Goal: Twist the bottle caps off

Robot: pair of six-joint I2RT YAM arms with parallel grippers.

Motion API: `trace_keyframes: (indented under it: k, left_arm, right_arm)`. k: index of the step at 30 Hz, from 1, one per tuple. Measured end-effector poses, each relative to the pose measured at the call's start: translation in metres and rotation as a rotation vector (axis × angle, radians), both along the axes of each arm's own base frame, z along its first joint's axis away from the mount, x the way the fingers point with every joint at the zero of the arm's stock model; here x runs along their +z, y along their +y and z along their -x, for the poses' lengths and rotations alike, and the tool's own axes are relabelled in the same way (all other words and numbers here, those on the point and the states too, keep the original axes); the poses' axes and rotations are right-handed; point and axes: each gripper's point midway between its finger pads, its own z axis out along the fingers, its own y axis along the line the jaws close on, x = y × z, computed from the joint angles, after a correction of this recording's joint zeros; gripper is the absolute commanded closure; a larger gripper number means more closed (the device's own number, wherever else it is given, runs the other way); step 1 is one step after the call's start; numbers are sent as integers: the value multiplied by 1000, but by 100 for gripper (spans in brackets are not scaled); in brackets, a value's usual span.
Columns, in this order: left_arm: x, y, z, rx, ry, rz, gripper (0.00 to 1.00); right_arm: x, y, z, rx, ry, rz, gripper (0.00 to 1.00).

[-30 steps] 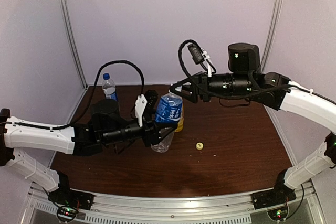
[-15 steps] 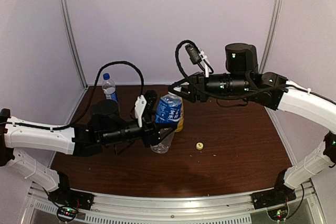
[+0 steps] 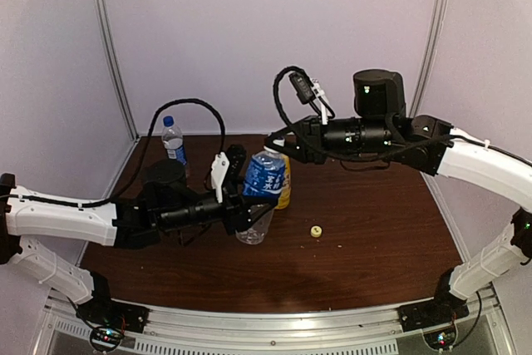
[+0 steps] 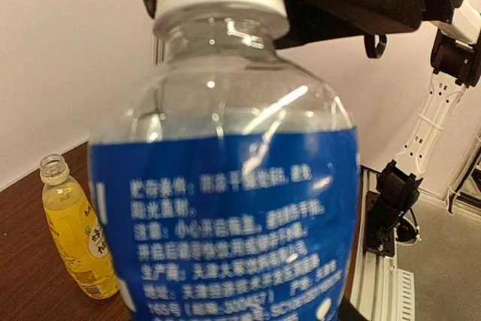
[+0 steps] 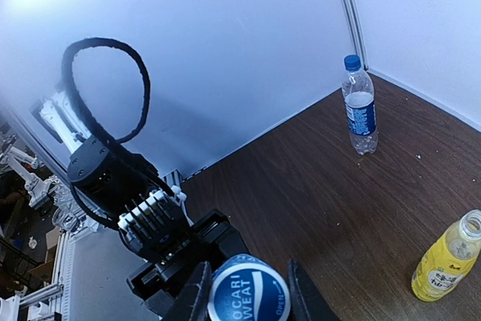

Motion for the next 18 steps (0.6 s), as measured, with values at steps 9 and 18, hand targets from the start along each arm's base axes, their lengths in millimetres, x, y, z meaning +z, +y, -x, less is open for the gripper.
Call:
trace_keyframes:
  k: [9,18]
  left_arm:
    - [2,5,18,-96,-7,21,75]
    - [25,6,66,-373,-10,95,76]
  right_arm:
    - [2,5,20,137,-80,6,100]
    - [26,7,73,484,-255,-56,96]
